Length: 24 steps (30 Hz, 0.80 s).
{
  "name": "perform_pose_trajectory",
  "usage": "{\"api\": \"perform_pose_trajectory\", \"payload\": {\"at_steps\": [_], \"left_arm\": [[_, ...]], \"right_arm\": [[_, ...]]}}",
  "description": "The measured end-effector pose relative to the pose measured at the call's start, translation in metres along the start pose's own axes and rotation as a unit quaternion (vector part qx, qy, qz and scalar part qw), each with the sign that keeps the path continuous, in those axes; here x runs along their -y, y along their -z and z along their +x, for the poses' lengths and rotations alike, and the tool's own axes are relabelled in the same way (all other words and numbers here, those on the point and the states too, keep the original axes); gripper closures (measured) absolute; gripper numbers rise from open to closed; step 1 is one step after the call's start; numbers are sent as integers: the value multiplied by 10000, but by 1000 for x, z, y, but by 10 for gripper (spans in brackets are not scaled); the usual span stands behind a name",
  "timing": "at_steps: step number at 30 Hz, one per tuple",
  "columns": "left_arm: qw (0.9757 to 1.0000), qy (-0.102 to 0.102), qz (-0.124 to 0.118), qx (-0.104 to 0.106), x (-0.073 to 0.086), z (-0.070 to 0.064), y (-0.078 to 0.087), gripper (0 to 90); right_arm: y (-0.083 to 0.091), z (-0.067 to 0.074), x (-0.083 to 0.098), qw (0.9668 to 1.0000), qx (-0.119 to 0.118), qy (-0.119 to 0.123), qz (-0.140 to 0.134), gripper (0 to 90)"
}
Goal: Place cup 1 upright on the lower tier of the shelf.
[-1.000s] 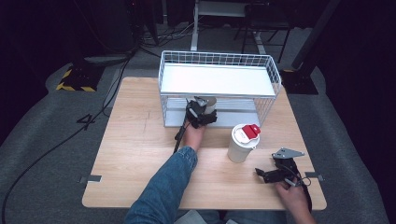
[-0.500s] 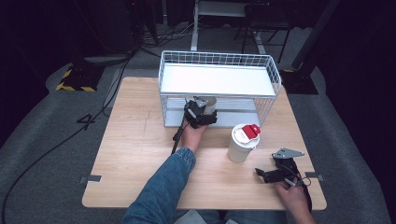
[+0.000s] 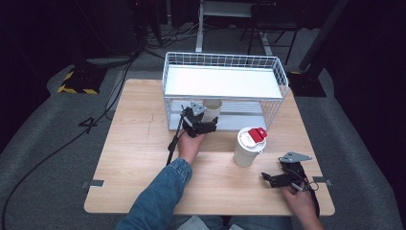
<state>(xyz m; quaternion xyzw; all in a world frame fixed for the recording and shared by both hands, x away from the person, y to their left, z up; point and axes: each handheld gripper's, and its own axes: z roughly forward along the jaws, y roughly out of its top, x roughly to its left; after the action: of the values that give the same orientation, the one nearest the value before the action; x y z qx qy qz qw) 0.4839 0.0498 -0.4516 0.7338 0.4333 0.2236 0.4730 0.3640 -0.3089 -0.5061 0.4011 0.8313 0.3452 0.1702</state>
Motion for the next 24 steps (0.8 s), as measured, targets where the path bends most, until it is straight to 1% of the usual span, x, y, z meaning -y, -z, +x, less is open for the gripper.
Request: {"api": "perform_pose_trajectory", "payload": {"at_steps": [2,3,7,11,15,17,23,24], "left_arm": [[10000,-16,-15,17,-1,1,8,148],[10000,26,-66,22,-2,1,11,148],[9999,60,-87,56,-4,2,23,149],[9999,-41,-98,65,-5,3,33,150],[9998,-152,-24,138,-5,4,42,150],[9996,-232,-18,137,-5,5,45,150],[9995,-208,-64,249,-6,7,55,150],[9993,-244,-89,259,-6,8,58,150]], "right_arm": [[0,0,0,10000,1,1,0,6],[0,0,0,10000,-1,0,0,5],[0,0,0,10000,0,2,0,5],[0,0,0,10000,0,0,0,5],[0,0,0,10000,0,0,0,5],[0,0,0,10000,0,-1,0,5],[0,0,0,10000,1,-1,0,5],[0,0,0,10000,1,0,-1,5]]}}
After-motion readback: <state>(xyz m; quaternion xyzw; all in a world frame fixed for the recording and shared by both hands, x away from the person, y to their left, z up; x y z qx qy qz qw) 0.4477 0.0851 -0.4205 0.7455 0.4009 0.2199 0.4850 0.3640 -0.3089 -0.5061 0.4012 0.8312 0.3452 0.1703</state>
